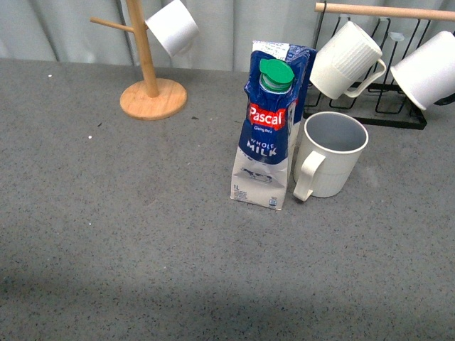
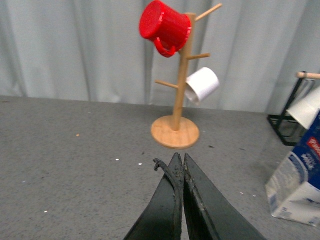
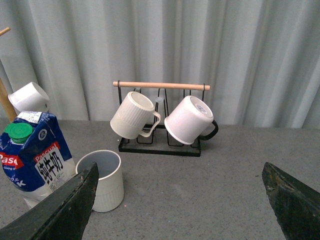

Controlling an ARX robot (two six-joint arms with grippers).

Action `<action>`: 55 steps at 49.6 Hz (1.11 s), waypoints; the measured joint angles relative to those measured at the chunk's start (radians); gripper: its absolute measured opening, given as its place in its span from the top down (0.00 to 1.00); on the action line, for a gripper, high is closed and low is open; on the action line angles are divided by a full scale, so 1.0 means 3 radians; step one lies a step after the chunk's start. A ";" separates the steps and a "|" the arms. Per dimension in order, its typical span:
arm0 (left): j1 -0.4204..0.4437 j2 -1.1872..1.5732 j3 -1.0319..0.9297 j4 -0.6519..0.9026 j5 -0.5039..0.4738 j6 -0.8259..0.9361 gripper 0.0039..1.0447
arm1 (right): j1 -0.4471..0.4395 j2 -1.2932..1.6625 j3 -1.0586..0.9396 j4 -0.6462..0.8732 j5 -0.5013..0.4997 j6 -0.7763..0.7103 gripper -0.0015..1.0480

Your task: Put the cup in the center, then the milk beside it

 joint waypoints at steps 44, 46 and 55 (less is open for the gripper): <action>0.0301 -0.1623 -0.0004 -0.1521 0.0281 0.0001 0.96 | 0.0000 0.0000 0.0000 0.0000 0.0000 0.0000 0.09; 0.0301 -0.1668 -0.0004 -0.1567 0.0281 0.0001 0.96 | 0.0000 0.0000 0.0000 0.0000 0.0000 0.0000 0.09; 0.0301 -0.1841 -0.0003 -0.1741 0.0281 0.0001 0.96 | 0.0000 0.0000 0.0000 0.0000 0.0000 0.0000 0.09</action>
